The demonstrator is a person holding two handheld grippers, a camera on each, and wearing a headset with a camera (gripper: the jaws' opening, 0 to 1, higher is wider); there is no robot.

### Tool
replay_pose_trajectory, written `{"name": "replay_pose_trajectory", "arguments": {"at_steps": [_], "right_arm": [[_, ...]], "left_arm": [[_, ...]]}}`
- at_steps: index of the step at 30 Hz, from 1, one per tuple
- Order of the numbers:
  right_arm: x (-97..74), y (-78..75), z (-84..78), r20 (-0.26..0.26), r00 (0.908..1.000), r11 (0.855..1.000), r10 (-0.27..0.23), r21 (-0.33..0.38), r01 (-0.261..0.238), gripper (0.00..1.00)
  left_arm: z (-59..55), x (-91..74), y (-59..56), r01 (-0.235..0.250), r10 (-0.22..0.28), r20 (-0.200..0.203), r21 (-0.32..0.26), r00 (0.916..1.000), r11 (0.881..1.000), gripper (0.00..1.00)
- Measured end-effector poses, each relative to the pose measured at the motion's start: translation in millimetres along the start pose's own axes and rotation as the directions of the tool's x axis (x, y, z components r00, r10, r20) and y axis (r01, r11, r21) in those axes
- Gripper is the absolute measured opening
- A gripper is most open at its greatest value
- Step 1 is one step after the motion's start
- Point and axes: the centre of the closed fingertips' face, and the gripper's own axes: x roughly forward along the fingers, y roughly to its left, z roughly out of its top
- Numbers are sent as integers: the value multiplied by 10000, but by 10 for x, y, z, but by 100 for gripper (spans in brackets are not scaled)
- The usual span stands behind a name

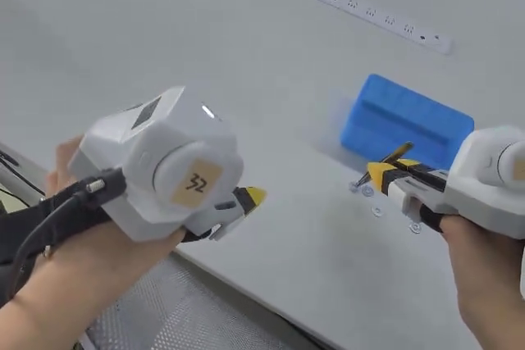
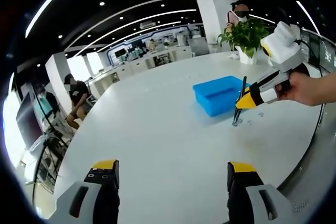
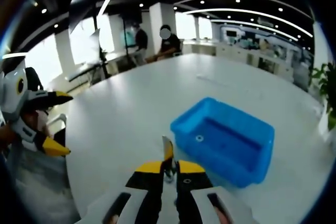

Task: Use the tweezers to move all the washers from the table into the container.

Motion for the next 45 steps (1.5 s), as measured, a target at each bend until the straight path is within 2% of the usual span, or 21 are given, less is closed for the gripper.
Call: {"name": "replay_pose_trajectory", "arguments": {"at_steps": [7, 10, 17, 29, 37, 41, 45], "right_arm": [[30, 61, -3, -49, 10000, 9999, -19, -149, 19, 6], [19, 44, 14, 38, 10000, 9998, -91, -169, 92, 6], [47, 23, -6, -179, 9998, 9995, -106, -288, 100, 5], [90, 25, -3, -255, 9997, 9981, -48, -621, 32, 4], [64, 19, -16, -338, 9994, 9993, -45, -359, 32, 4], [17, 47, 79, -209, 9998, 9992, 31, -390, -39, 4], [-66, 74, 266, 185, 9998, 9993, 89, -354, -83, 4]], "left_arm": [[0, -2, 9, 10, -10, 22, -57, 10000, 10000, 86], [0, -1, 2, 34, -34, 25, -27, 10000, 10000, 86], [-5, -3, 8, 21, -21, -3, -29, 10000, 10000, 85], [-21, 8, 18, -18, 18, -82, -2, 10000, 10000, 85], [-21, 12, 17, -13, 13, -84, 20, 10000, 10000, 84], [-22, 12, 21, -31, 31, -96, 42, 9999, 10000, 84], [-4, 4, -17, 133, -133, -23, 111, 9999, 9998, 84]]}}
